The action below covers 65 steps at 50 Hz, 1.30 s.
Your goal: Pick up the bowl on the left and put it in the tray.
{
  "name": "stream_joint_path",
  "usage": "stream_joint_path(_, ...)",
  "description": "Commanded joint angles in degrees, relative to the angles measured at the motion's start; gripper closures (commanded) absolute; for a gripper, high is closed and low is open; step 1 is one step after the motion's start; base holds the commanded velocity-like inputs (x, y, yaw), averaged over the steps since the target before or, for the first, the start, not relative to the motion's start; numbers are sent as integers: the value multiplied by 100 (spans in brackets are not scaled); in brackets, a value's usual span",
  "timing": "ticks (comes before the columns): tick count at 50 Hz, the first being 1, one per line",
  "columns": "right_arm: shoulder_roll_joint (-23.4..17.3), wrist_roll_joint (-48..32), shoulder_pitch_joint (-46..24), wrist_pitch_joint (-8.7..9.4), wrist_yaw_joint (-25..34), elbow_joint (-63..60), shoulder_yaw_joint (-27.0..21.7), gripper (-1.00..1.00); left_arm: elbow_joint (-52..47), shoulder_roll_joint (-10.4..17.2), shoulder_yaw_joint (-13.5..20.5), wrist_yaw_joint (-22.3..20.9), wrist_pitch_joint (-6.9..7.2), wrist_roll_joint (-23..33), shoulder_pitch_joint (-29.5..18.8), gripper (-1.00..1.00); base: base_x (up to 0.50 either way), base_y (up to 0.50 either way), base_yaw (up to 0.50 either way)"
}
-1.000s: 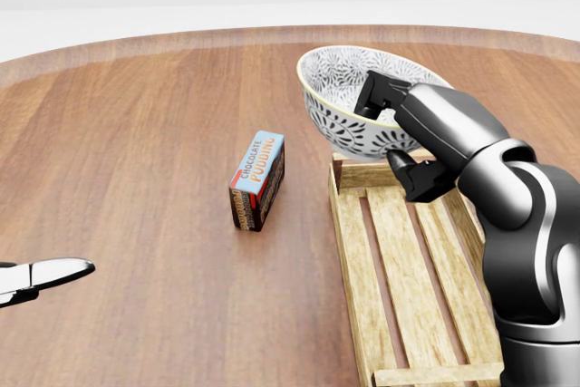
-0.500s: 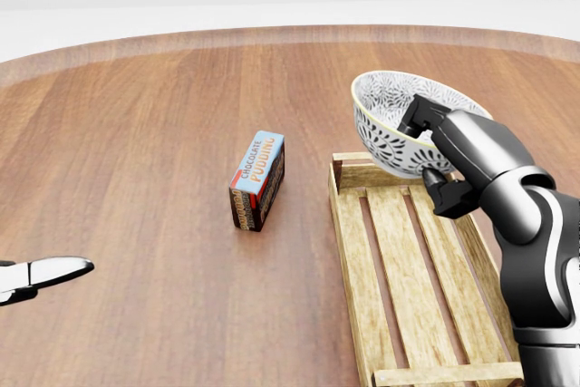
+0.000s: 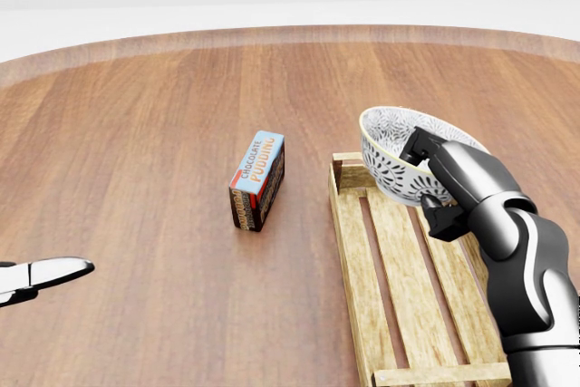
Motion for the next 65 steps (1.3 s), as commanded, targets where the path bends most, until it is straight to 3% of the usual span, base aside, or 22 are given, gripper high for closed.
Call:
stream_joint_path(1, 16, 302, -11, 0, -299, 352, -21, 100, -139, 23, 14, 43, 0, -27, -42, -100, 0, 0, 0)
stream_joint_path(65, 159, 35, -3, 0, -1570, 2028, 297, 100, -42, 9, 11, -15, 0, -29, -9, -100, 0, 0, 0)
